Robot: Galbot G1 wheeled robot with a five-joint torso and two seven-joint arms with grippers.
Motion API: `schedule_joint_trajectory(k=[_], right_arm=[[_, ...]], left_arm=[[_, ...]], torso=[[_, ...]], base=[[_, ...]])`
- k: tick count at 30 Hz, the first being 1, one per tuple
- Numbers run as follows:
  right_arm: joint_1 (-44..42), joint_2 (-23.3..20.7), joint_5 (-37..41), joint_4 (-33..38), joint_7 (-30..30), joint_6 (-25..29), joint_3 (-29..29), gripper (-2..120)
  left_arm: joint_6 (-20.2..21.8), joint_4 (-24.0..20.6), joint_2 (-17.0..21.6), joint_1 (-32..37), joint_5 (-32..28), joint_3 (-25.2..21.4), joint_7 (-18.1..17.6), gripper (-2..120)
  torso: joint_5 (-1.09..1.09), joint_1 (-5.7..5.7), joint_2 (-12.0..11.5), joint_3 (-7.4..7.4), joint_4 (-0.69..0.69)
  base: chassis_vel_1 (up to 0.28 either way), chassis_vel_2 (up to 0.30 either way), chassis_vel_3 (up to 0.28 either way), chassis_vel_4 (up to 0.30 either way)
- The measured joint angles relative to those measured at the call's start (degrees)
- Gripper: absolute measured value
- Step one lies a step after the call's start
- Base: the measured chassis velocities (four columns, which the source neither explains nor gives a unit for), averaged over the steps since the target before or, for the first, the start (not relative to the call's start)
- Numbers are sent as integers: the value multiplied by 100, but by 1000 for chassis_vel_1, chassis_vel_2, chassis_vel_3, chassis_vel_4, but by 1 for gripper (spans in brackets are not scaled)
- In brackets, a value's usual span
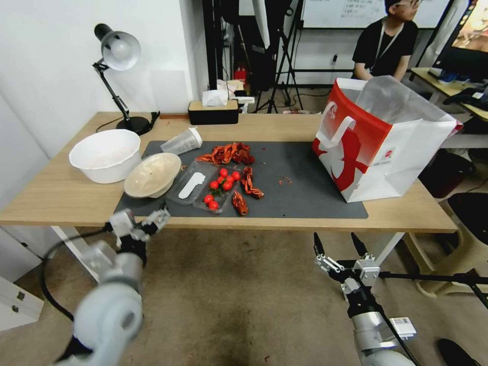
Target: Pick up the trash from the table and place it into the takeout bag.
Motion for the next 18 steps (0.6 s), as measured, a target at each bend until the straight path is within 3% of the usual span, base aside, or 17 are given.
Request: schedule_joint_trajectory(k=[4, 18], right_arm=[[8, 26, -87, -29, 28, -18, 0, 100], [11, 70, -191, -47, 50, -33, 0, 100]], left_arm=[[99, 140, 13, -337, -985, -109, -374, 100], [108, 496, 32, -950, -1757, -91, -837, 100]], torso=[[-2, 0, 0, 0, 1], [-1, 0, 0, 0, 0]], base=[[0, 0, 0, 0], [0, 0, 0, 0]])
